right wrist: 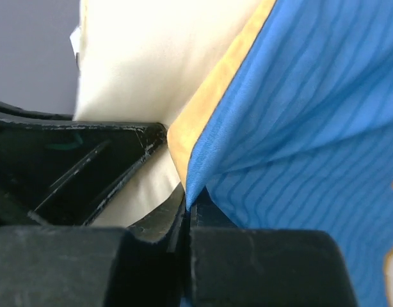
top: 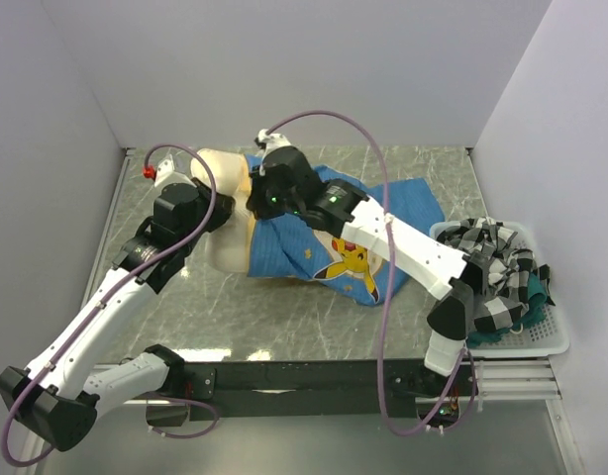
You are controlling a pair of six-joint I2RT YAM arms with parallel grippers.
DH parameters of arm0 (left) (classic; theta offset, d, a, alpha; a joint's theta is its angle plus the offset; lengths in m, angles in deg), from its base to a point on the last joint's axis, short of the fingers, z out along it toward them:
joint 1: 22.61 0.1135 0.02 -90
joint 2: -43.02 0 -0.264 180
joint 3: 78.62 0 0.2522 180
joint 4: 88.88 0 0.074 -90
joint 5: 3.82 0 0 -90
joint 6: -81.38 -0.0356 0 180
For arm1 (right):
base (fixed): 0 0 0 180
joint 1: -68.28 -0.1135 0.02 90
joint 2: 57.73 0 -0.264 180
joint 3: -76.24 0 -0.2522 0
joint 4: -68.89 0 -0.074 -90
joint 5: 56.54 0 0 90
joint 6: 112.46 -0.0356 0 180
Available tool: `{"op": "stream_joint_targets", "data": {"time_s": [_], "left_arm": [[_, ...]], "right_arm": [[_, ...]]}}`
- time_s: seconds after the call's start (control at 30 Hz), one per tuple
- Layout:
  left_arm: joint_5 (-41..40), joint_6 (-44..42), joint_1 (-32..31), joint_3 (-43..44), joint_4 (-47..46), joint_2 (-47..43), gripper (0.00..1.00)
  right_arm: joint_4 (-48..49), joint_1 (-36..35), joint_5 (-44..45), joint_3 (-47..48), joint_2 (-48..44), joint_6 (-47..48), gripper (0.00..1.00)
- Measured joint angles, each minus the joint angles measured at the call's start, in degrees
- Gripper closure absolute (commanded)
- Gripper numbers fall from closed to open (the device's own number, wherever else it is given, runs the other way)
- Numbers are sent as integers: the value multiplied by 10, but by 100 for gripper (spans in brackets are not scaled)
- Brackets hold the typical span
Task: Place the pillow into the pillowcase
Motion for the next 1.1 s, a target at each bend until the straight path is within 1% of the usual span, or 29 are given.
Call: {"op": "stream_joint_targets", "data": {"time_s": [0.03, 0.1, 0.13, 0.2, 0.23, 0.37, 0.5, 0.6, 0.63, 0.67, 0.73, 0.77, 0.8, 0.83, 0.87, 0.9, 0.93, 1.0, 1.07, 1.1], "left_arm": [[0, 0, -1, -2, -6, 0, 66], [-1, 1, -1, -5, -16, -1, 56], [-1, -1, -1, -5, -21, -1, 46], [-2, -3, -1, -5, -32, -1, 38], [-2, -5, -1, -3, -36, 0, 29], [1, -20, 2, 34, -33, 9, 20], [13, -36, 22, 139, -10, 26, 15], [12, -41, 47, 227, 4, 27, 15], [8, -39, 62, 245, 5, 20, 17], [5, -38, 73, 251, 7, 10, 17], [-1, -29, 97, 239, 17, -17, 25], [0, -22, 107, 220, 20, -33, 28], [2, -13, 125, 197, 19, -51, 40], [7, -4, 138, 163, 17, -71, 48], [14, 8, 149, 132, 19, -86, 53], [24, 19, 158, 92, 13, -99, 61], [35, 31, 163, 54, 10, -109, 65], [72, 55, 167, -36, -3, -121, 69], [116, 83, 168, -122, -22, -123, 69], [139, 98, 167, -161, -34, -121, 65]], "right_arm": [[-4, 3, -2, 0, -7, 0, 100], [-23, 11, -5, 10, -24, 1, 100], [-40, 16, -6, 28, -32, 3, 100], [-65, 23, -3, 67, -45, 9, 100], [-80, 27, 0, 96, -51, 13, 100], [-132, 44, 7, 190, -71, 28, 100], [-158, 75, -5, 238, -90, 33, 100], [-171, 98, -22, 248, -97, 33, 100], [-176, 104, -27, 248, -99, 33, 100], [-180, 111, -34, 247, -99, 33, 100], [-191, 123, -50, 244, -100, 31, 100], [-198, 128, -58, 244, -100, 30, 100], [-202, 132, -64, 244, -100, 29, 100], [-205, 137, -71, 244, -100, 28, 100], [-207, 141, -76, 244, -100, 26, 100], [-209, 145, -81, 244, -101, 25, 100], [-210, 148, -85, 243, -103, 24, 100], [-210, 154, -92, 231, -114, 22, 100], [-211, 160, -99, 218, -129, 21, 100], [-212, 163, -101, 214, -136, 20, 100]]}}
